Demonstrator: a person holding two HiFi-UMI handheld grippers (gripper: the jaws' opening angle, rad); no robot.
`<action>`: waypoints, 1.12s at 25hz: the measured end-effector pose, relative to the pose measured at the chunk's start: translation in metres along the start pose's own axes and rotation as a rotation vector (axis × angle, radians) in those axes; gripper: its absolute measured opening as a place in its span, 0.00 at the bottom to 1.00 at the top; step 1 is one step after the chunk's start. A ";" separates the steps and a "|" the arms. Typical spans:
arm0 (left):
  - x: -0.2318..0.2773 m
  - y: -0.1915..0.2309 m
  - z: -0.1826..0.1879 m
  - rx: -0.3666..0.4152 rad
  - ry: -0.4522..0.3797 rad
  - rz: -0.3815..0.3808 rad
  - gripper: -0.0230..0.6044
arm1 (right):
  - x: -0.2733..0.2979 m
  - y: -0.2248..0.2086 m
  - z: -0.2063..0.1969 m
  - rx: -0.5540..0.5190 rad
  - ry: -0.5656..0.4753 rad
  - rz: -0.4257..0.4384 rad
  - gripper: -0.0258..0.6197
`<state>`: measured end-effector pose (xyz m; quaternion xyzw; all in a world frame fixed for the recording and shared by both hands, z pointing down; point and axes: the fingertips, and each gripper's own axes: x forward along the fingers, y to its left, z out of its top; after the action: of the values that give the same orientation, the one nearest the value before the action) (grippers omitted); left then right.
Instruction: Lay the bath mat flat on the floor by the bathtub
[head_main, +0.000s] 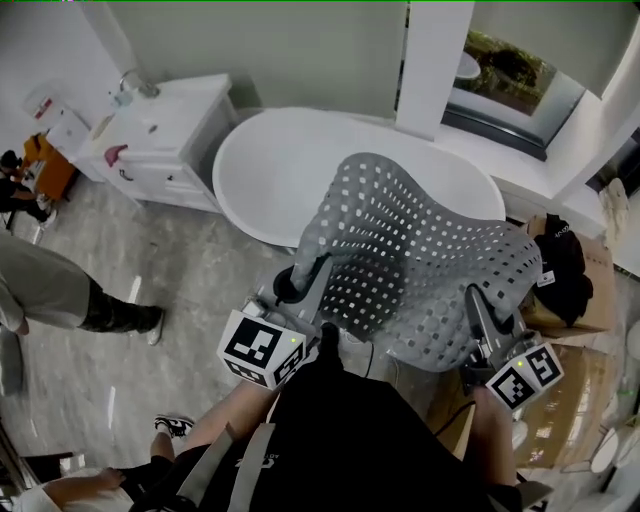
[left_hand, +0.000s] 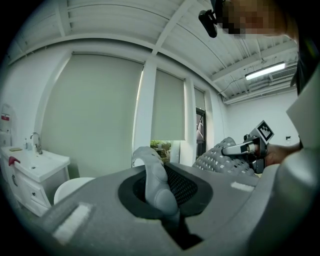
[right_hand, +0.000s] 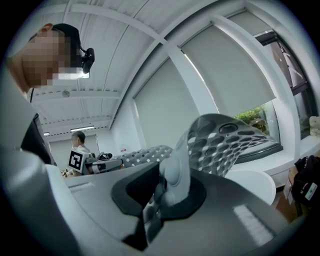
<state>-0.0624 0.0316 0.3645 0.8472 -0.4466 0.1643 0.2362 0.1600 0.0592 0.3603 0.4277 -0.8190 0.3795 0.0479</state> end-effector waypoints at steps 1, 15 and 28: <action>-0.018 -0.008 0.005 0.002 -0.010 -0.017 0.08 | -0.016 0.018 0.000 -0.005 -0.009 -0.016 0.07; 0.029 0.057 -0.032 0.070 -0.035 -0.051 0.08 | 0.053 -0.022 -0.033 -0.004 -0.065 -0.037 0.08; 0.091 0.098 -0.052 0.050 -0.031 0.023 0.08 | 0.129 -0.074 -0.027 -0.019 -0.035 0.035 0.08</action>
<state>-0.0982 -0.0500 0.4771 0.8501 -0.4558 0.1650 0.2060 0.1266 -0.0342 0.4740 0.4195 -0.8307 0.3648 0.0308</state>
